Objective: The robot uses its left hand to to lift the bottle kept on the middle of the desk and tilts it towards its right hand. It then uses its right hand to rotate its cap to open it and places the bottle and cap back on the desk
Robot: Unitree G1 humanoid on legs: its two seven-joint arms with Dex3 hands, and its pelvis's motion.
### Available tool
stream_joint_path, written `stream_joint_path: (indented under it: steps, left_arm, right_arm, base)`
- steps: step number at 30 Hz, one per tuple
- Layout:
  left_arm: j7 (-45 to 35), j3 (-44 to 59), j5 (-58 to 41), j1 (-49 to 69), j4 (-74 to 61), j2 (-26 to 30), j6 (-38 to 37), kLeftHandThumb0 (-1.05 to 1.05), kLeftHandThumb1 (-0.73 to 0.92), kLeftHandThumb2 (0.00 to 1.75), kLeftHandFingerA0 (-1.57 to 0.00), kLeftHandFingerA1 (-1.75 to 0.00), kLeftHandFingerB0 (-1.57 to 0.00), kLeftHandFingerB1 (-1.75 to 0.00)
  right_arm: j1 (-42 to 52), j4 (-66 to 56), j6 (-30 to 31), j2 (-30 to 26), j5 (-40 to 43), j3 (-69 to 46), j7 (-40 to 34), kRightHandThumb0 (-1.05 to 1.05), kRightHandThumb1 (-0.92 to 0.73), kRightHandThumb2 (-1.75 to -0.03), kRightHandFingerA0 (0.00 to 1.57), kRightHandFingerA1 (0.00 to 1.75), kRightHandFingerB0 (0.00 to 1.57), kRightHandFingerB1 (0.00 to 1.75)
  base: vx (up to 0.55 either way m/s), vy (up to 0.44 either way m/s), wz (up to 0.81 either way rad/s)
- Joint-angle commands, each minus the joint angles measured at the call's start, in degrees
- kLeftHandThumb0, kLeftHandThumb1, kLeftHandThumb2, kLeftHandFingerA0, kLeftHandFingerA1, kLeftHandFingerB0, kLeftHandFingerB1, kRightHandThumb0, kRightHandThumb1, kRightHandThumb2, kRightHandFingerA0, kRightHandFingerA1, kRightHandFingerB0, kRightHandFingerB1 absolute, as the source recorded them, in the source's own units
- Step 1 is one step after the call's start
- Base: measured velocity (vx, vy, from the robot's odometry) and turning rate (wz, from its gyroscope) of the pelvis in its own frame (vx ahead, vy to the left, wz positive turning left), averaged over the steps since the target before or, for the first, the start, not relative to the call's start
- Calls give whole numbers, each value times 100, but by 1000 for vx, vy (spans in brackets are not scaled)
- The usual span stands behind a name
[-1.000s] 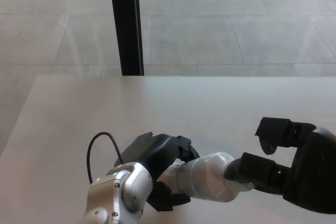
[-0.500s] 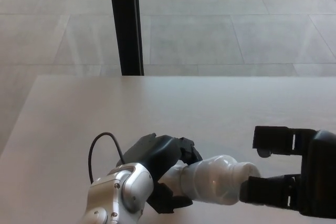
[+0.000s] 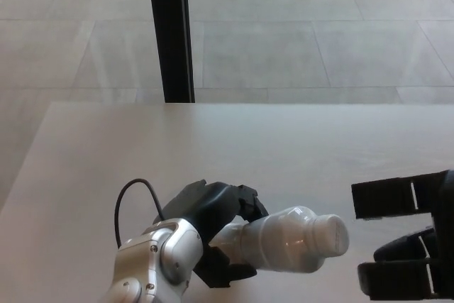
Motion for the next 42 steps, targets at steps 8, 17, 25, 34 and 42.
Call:
stream_joint_path:
  steps: [8,17,25,34,42]
  left_arm:
    - [-282,-74,-10,235,112,185,85,-28,55,99,-78,-153,-80,-84]
    - [-246,-3,-52,287,62,164,116,-27,50,103,-82,-157,-82,-93]
    - [-239,-42,-21,243,99,149,112,-29,54,101,-79,-152,-82,-93]
    - [-198,-22,-46,328,60,147,55,-28,52,101,-79,-153,-81,-91]
    - [-239,-81,0,330,43,198,87,-27,55,96,-80,-142,-78,-75]
  right_arm:
    - [1018,785,372,91,638,-700,328,-35,-54,-65,82,135,81,88]
    - [3162,-1039,3869,354,4651,-1473,4427,-78,-53,-87,88,108,11,45]
    - [3861,-1732,5097,1389,5081,-1462,4733,-68,-60,-59,83,111,28,35]
    - [4057,-2024,5567,2458,4698,-1388,4917,-55,-59,-58,81,117,33,38]
    - [4022,-2098,6211,3646,4474,-1876,4717,-47,-60,-58,84,129,37,42]
  base:
    - [0,0,0]
    - [0,0,0]
    - [0,0,0]
    - [0,0,0]
    - [0,0,0]
